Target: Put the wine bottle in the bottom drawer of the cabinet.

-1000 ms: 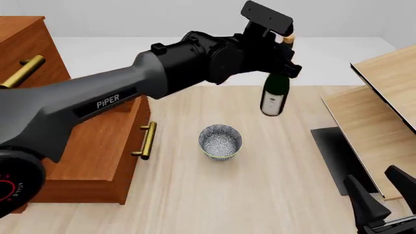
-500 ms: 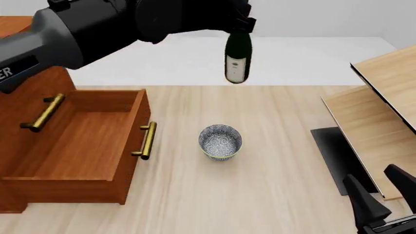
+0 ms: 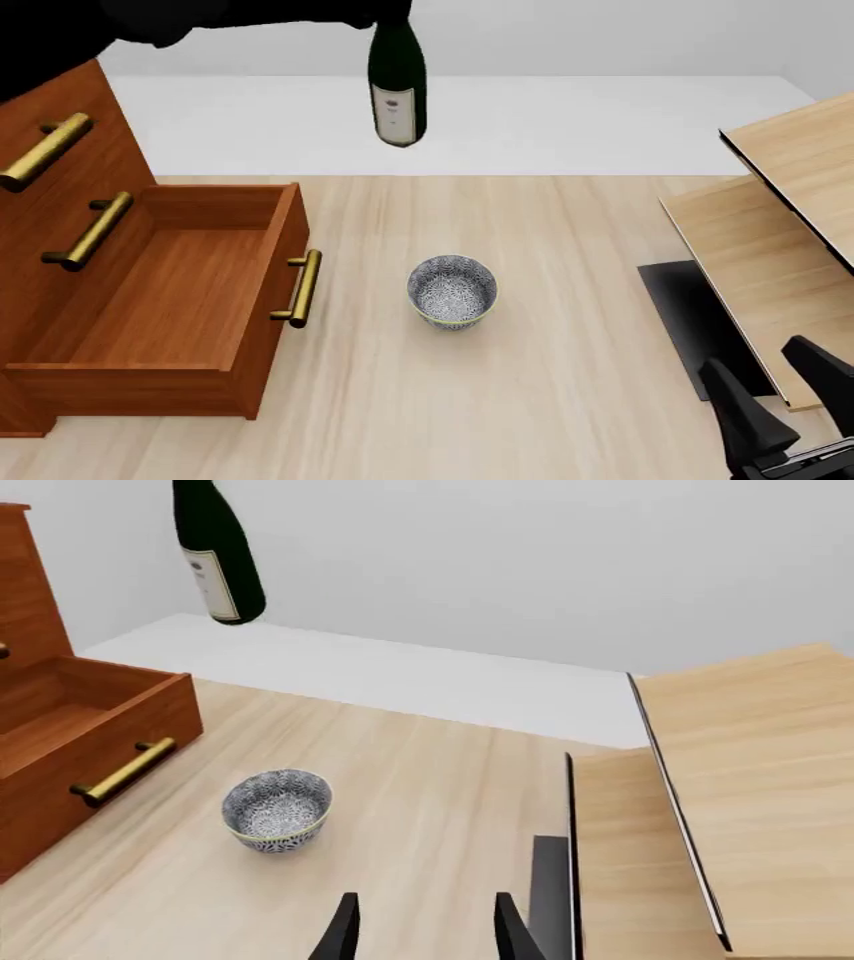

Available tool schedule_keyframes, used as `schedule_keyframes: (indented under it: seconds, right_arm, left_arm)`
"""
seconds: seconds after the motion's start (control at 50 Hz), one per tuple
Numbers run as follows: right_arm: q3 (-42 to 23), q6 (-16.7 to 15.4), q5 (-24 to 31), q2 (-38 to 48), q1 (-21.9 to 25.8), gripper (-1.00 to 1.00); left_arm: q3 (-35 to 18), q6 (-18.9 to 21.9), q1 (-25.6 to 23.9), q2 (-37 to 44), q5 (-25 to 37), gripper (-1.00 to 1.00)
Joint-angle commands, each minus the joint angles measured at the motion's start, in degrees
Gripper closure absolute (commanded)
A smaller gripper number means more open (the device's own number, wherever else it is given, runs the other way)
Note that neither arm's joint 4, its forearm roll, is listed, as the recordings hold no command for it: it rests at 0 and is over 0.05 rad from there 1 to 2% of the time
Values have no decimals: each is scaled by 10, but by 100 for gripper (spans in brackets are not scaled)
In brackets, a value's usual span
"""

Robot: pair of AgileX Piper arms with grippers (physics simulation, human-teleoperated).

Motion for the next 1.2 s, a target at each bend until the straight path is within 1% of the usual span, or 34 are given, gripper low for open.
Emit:
schedule_keyframes:
  seconds: [0.02,0.18,0.22,0.24,0.28,0.3,0.32,0.36,0.38,0.48,0.5,0.52,0.54,0.62,0.66,0.72,0.74,0.76,0.78,0.8,0.84,0.88,0.94,0.96,0.98,1.02,1.06,1.1,1.14,1.18,1.2]
  right_arm:
    - [-2,-2,-2,1,3,-100]
    - [-4,-2,2,-3,5,-100]
    - [-5,-2,4,-5,5,-100]
    - [-5,-2,4,-5,5,-100]
    - [-5,-2,6,-6,7,-100]
    - [-6,-1,7,-7,6,-100]
    - [-7,-2,7,-8,7,-100]
    - [-8,-1,7,-8,5,-100]
    - [-8,-1,8,-8,6,-100]
    - [-7,-2,6,-7,11,-100]
    - [-8,-2,6,-7,12,-100]
    - [-8,-2,7,-7,12,-100]
    - [-10,-2,8,-7,13,-100]
    - [-12,-2,10,-9,13,-100]
    - [-14,-2,8,-6,12,-100]
    - [-16,-3,9,-7,13,-100]
    - [-16,-2,9,-7,13,-100]
    - [-16,-2,9,-7,13,-100]
    - [-15,-2,9,-7,14,-100]
    - [-14,-2,8,-7,15,-100]
    - [-10,-2,8,-9,17,-100]
    - [-10,-2,9,-9,19,-100]
    - [-13,-2,8,-7,19,-100]
    - [-14,-2,8,-7,18,-100]
    - [-13,-3,10,-10,18,-100]
    - [-14,-3,9,-7,18,-100]
    - [-14,-5,9,-8,20,-100]
    - [-17,-3,11,-8,20,-100]
    - [-17,-6,11,-8,20,-100]
    - [-21,-4,13,-9,19,-100]
    - [-19,-6,13,-9,20,-100]
  left_arm:
    - [22,0,30,-71,25,100]
    - [40,-4,47,-103,45,100]
    - [46,-11,63,-113,54,100]
    - [52,-1,71,-119,58,100]
    - [55,-12,79,-126,71,100]
    - [61,-2,87,-134,75,100]
    - [64,0,91,-141,79,100]
    - [68,-12,112,-160,98,100]
    - [72,-3,116,-166,105,100]
    - [89,-8,140,-194,129,100]
    - [95,0,149,-203,131,100]
    - [95,-4,151,-206,134,100]
    - [92,-17,155,-206,144,100]
    - [85,-25,164,-212,165,100]
    - [91,-7,171,-219,176,100]
    - [93,-9,177,-226,189,100]
    - [98,-1,176,-227,196,100]
    - [103,1,181,-233,196,100]
    - [104,-7,189,-239,199,100]
    - [108,-8,186,-239,201,100]
    - [123,-7,197,-250,201,100]
    - [127,-23,196,-255,203,100]
    - [151,-8,208,-262,208,100]
    - [153,-17,205,-266,205,100]
    - [154,-35,208,-265,211,100]
    - [163,-27,207,-268,205,100]
    - [172,-35,206,-265,206,100]
    - [181,-19,208,-269,199,100]
    - [179,-34,207,-266,202,100]
    - [192,-23,211,-269,197,100]
    - [194,-29,211,-267,200,100]
